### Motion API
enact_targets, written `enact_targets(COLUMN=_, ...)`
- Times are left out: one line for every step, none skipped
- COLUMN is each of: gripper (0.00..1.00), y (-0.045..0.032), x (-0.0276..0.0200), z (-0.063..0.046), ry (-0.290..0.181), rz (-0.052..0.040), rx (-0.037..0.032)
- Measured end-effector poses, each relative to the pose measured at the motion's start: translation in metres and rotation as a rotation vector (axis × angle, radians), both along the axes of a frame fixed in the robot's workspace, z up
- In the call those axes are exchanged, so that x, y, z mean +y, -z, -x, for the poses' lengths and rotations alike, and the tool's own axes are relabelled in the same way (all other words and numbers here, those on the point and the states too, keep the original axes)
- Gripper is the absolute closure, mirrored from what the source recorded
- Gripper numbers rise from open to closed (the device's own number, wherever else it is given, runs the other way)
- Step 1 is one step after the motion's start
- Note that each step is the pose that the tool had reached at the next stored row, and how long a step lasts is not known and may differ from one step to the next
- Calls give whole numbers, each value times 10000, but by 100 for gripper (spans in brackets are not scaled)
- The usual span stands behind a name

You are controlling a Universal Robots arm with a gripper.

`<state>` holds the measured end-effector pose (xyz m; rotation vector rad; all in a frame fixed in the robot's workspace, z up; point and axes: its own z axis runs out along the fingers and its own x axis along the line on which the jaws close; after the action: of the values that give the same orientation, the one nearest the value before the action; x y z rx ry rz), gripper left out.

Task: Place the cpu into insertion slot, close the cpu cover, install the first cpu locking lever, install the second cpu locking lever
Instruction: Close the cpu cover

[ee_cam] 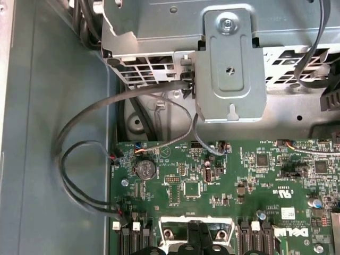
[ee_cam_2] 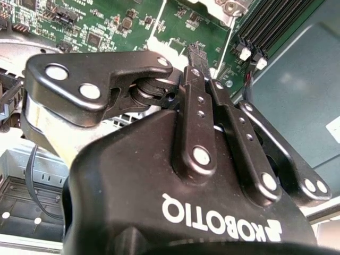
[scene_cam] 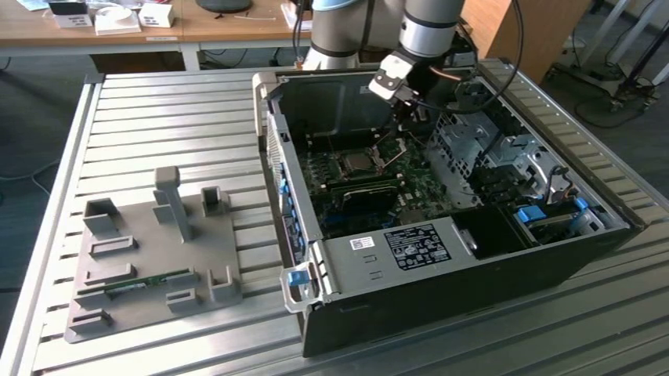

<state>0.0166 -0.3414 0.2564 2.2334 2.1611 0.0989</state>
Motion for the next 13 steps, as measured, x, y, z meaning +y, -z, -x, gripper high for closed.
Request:
enact_targets(gripper=89, y=0, x=0, z=-7, ry=0, rz=0, rx=0)
enact_targets(gripper=89, y=0, x=0, z=-15, ry=1, rz=-1, rx=0)
enact_targets(gripper=89, y=0, x=0, z=-25, ry=0, rz=0, rx=0)
enact_targets(gripper=89, y=0, x=0, z=-33, ry=0, rz=0, rx=1)
enact_targets(gripper=89, y=0, x=0, z=-41, ry=0, rz=1, rx=0)
enact_targets(gripper=89, y=0, x=0, z=-50, ry=1, rz=0, rx=1)
enact_targets(gripper=89, y=0, x=0, z=-59, ry=1, rz=0, rx=0)
enact_targets(gripper=89, y=0, x=0, z=-71, ry=0, rz=0, rx=0)
enact_targets(gripper=89, y=0, x=0, z=-81, ry=0, rz=0, rx=0)
enact_targets(gripper=89, y=0, x=0, z=-91, ry=0, rz=0, rx=0)
enact_targets(gripper=89, y=1, x=0, z=-100, ry=0, rz=0, rx=0)
enact_targets(gripper=89, y=1, x=0, z=-110, ry=0, rz=0, rx=0)
enact_targets(gripper=89, y=1, x=0, z=-120, ry=0, rz=0, rx=0)
